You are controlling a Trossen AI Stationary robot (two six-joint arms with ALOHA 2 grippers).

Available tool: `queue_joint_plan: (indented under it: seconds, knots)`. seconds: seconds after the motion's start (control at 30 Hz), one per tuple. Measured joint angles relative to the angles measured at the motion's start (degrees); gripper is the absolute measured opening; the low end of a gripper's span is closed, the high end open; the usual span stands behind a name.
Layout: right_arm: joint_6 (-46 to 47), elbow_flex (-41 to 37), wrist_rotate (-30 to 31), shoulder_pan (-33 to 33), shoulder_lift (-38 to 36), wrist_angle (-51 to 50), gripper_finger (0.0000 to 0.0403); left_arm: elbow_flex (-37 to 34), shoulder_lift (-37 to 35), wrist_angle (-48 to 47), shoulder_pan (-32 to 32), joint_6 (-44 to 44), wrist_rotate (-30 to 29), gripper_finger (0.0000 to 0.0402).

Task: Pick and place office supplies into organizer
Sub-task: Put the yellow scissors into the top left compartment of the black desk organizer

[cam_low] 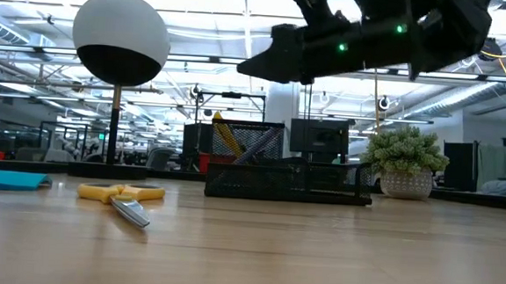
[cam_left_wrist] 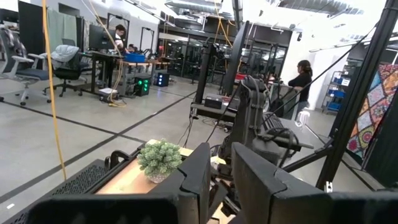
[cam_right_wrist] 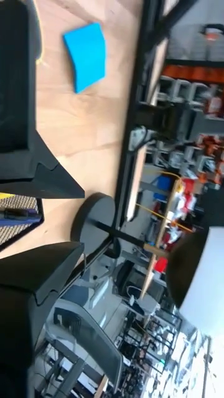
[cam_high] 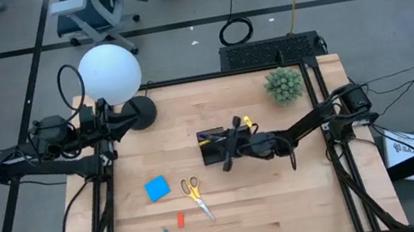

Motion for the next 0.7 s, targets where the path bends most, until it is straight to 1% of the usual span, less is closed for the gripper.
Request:
queue_joint_plan:
  seconds: [0.3, 0.5, 0.6, 0.7]
  knots:
    - [-3.4, 7.3, 0.0, 1.2, -0.2, -14.3, 0.0114, 0.0, 0.0, 0.0, 0.0, 0.0, 0.0, 0.0072]
    - [-5.8, 9.1, 0.0, 1.5, -0.2, -16.6, 0.0114, 0.0, 0.0, 0.0, 0.0, 0.0, 0.0, 0.0072]
    - [-5.9, 9.2, 1.6, 1.6, -0.3, -16.9, 0.0114, 0.0, 0.0, 0.0, 0.0, 0.0, 0.0, 0.0072]
    - [-5.8, 9.2, 1.8, 1.6, -1.8, -20.0, 0.0114, 0.0, 0.0, 0.0, 0.0, 0.0, 0.0, 0.0072]
